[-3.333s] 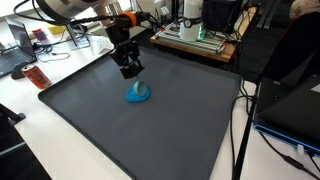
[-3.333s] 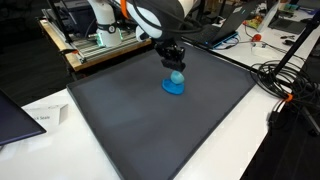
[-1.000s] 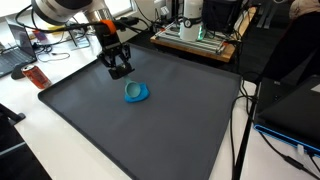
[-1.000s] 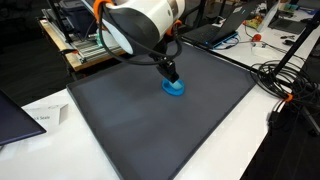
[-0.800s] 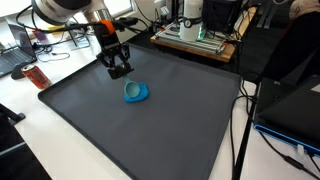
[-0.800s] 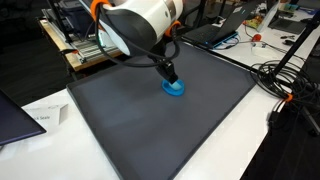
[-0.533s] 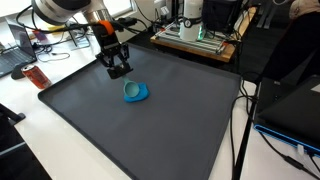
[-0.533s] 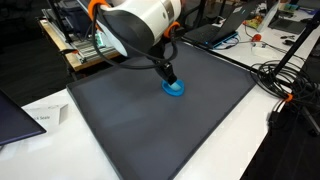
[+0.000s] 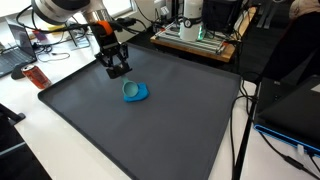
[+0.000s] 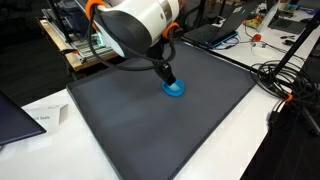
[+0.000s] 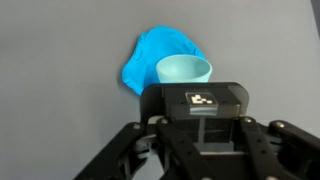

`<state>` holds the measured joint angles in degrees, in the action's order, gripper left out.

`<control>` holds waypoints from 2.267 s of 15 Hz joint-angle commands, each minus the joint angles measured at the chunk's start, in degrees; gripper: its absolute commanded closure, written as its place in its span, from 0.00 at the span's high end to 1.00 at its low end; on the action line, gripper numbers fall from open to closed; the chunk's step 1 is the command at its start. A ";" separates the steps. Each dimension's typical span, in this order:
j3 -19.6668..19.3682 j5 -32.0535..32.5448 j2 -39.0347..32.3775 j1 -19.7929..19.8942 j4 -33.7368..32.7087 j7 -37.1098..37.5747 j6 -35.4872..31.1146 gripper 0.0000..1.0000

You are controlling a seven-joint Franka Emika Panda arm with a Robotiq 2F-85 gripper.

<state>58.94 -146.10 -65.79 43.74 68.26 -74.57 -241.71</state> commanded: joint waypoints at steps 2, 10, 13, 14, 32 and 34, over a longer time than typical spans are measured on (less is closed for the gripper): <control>-6.38 0.00 0.96 -0.28 -1.80 -2.06 0.00 0.22; -7.64 0.00 3.06 -0.96 0.01 -2.45 0.01 0.22; -6.00 0.72 3.91 -0.35 1.61 -2.14 0.08 0.22; -5.63 0.61 4.05 -0.64 0.96 -2.59 -0.46 0.22; -4.51 1.94 16.75 -3.80 7.60 -11.53 0.33 0.22; -7.09 2.47 18.46 -6.05 8.01 -12.34 0.56 0.22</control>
<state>55.92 -144.01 -51.33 40.65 74.56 -85.38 -241.53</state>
